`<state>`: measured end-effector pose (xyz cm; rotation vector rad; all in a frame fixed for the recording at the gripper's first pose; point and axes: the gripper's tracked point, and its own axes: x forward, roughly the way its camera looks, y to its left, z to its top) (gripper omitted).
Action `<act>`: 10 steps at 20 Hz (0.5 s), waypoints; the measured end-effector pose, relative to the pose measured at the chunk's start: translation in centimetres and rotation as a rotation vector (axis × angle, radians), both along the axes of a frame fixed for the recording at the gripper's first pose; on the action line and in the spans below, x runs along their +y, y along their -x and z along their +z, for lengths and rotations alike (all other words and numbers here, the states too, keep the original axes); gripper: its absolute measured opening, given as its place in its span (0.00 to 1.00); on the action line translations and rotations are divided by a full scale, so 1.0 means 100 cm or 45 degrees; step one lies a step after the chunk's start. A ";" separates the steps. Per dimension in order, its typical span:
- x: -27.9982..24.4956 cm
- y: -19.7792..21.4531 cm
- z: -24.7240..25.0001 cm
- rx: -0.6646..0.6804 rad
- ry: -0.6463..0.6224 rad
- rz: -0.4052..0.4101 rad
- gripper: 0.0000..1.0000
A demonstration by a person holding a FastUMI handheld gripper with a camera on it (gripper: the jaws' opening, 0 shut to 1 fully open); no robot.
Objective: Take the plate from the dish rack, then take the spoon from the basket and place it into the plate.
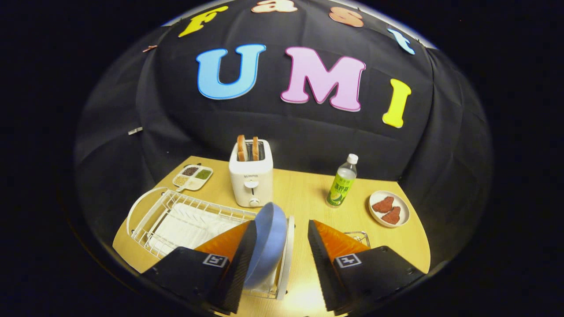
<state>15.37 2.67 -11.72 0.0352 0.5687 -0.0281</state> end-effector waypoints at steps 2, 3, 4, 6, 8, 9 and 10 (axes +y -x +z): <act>-0.002 -0.008 -0.016 0.076 -0.025 -0.052 0.62; -0.004 -0.008 -0.021 0.110 -0.026 -0.073 0.61; -0.002 -0.010 -0.029 0.140 -0.034 -0.078 0.58; 0.003 -0.013 -0.040 0.178 -0.029 -0.067 0.58; 0.009 -0.013 -0.050 0.225 -0.025 -0.064 0.38; 0.009 -0.014 -0.054 0.248 -0.018 -0.076 0.38; 0.008 -0.014 -0.054 0.260 -0.020 -0.093 0.37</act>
